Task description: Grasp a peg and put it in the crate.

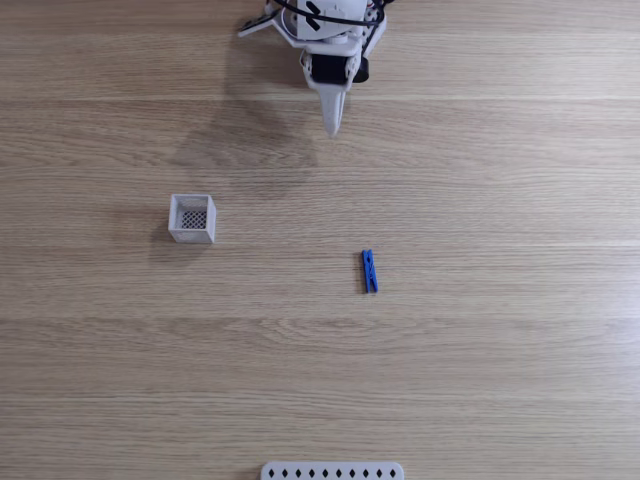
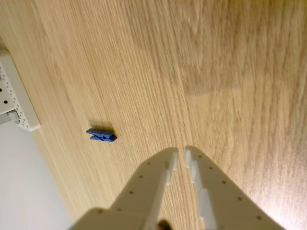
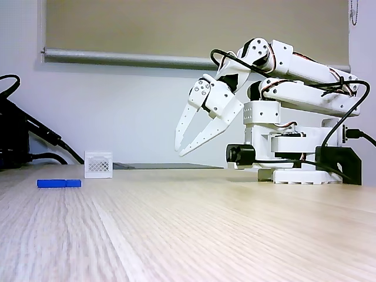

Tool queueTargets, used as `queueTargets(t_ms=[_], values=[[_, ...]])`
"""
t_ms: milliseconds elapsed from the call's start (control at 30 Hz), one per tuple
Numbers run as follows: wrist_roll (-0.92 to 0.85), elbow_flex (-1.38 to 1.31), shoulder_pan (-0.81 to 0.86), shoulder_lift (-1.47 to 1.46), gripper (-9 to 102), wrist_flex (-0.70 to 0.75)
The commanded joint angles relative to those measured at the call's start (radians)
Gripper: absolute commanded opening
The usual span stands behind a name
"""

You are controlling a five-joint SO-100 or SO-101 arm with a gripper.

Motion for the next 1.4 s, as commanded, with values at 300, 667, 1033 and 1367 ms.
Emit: queueTargets(t_ms=[300, 667, 1033, 1367], values=[[-0.011, -0.032, 0.008, 0.011, 0, -0.005], [-0.011, -0.032, 0.012, 0.011, 0, -0.005], [-0.089, -0.081, -0.037, -0.126, 0, -0.011], [-0.787, -0.491, -0.080, -0.787, 0, -0.011]])
